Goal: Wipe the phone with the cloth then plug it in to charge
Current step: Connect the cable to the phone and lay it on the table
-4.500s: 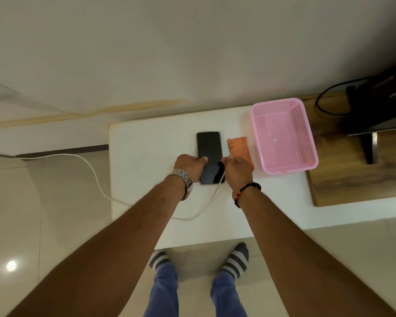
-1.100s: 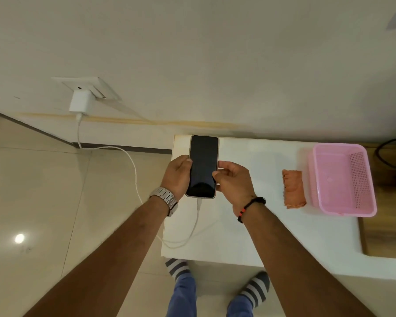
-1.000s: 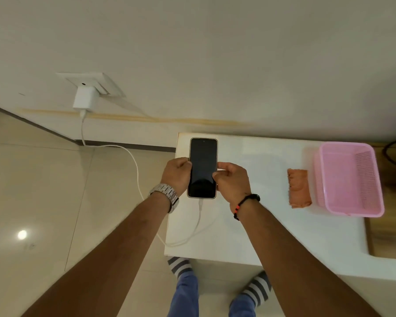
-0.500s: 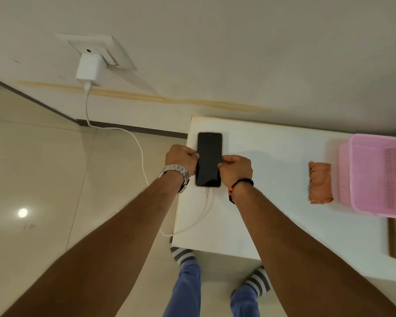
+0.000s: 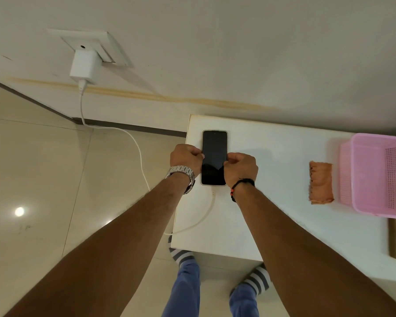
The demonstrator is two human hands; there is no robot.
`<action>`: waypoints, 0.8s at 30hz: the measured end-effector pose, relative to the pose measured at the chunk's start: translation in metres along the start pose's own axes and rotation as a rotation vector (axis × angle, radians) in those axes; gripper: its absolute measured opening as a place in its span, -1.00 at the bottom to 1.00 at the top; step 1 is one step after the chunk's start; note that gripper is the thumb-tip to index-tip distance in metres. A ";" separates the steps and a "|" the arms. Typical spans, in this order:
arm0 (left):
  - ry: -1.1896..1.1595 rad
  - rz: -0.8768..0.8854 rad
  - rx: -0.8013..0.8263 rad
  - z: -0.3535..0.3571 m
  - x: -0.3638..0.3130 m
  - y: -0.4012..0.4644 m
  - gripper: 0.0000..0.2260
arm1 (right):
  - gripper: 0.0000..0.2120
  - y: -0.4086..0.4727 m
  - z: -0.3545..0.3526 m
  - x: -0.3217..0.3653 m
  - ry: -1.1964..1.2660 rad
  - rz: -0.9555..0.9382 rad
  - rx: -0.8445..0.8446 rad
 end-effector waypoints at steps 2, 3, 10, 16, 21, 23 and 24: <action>-0.001 0.009 -0.004 0.000 0.000 0.000 -0.94 | -0.77 -0.001 -0.001 0.002 -0.007 -0.017 0.001; -0.003 0.013 -0.003 -0.001 0.001 -0.001 -0.94 | -0.78 -0.001 -0.001 0.003 -0.011 -0.024 0.006; -0.016 0.025 0.012 -0.003 0.003 0.000 -0.93 | -0.74 -0.001 0.000 0.005 -0.015 -0.052 0.084; 0.006 0.033 0.030 -0.008 0.007 -0.003 -0.89 | -0.71 -0.003 -0.006 0.004 0.006 -0.066 0.112; 0.005 0.046 0.028 -0.025 0.008 -0.013 -0.74 | -0.72 -0.018 -0.021 -0.007 0.068 -0.007 0.069; -0.018 0.082 0.007 -0.040 0.003 -0.018 -0.76 | -0.75 -0.027 -0.027 -0.006 0.117 0.004 0.041; -0.043 0.103 -0.007 -0.050 -0.001 -0.021 -0.80 | -0.78 -0.033 -0.028 -0.002 0.149 0.007 0.036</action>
Point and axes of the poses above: each hand's wrist, its own y-axis towards the middle knuckle, its own z-axis out of the palm, x = y × z, the point moved 6 cm from there along y, towards the middle knuckle, and after that the axes turned 14 degrees about -x, right-handed, at the moved point
